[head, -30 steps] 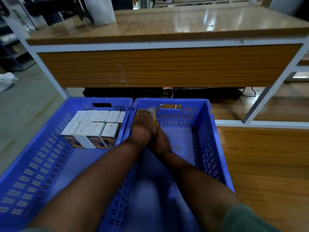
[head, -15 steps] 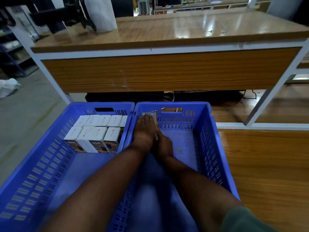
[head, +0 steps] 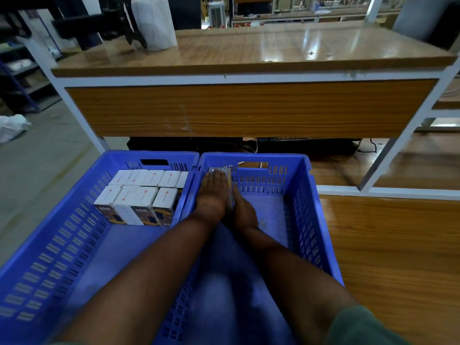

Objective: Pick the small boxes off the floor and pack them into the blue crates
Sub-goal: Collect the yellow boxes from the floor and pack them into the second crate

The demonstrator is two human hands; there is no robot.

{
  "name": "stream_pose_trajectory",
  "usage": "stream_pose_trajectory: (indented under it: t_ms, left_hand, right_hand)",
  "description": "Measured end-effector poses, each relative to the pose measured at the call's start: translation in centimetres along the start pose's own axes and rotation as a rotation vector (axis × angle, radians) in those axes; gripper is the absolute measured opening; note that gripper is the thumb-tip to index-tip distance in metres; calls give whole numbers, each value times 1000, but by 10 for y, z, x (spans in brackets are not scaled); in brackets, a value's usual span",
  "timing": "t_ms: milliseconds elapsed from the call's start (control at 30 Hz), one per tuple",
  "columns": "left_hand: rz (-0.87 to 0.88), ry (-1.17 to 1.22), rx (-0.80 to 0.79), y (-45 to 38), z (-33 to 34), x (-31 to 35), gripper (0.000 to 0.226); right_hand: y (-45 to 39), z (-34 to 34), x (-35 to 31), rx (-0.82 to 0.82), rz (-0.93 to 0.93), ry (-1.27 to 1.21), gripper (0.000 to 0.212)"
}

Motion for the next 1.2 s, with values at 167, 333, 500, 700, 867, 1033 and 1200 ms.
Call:
stream_pose_trajectory:
  t_ms: [167, 333, 500, 700, 867, 1033, 1200]
  left_hand:
    - [13, -12, 81, 12, -7, 0, 75]
    - [43, 3, 145, 29, -23, 2, 70]
    - [142, 275, 299, 69, -52, -1, 57]
    - [-55, 543, 438, 135, -102, -46, 33]
    - [-176, 591, 625, 200, -131, -91, 25]
    - [-315, 608, 704, 298, -118, -153, 25]
    - [-531, 586, 765, 429, -103, -237, 28]
  right_hand:
    - [4, -17, -11, -22, -76, 72, 60]
    - [8, -36, -14, -120, -71, 150, 42]
    - [19, -67, -38, -141, -133, 346, 39]
    - [67, -96, -114, -226, -428, 465, 13]
    - [132, -99, -189, -210, -618, 65, 22]
    - [200, -33, -223, -318, -634, -79, 17]
    - [317, 33, -281, -475, -792, -139, 10]
Point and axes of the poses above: each hand's wrist, its own y-axis away from the middle knuckle, its own z-axis out of the palm, x = y × z, the point moved 8 cm from there along -y, towards the middle knuckle, and after that the axes turned 13 degrees about x, right-handed, at the moved point
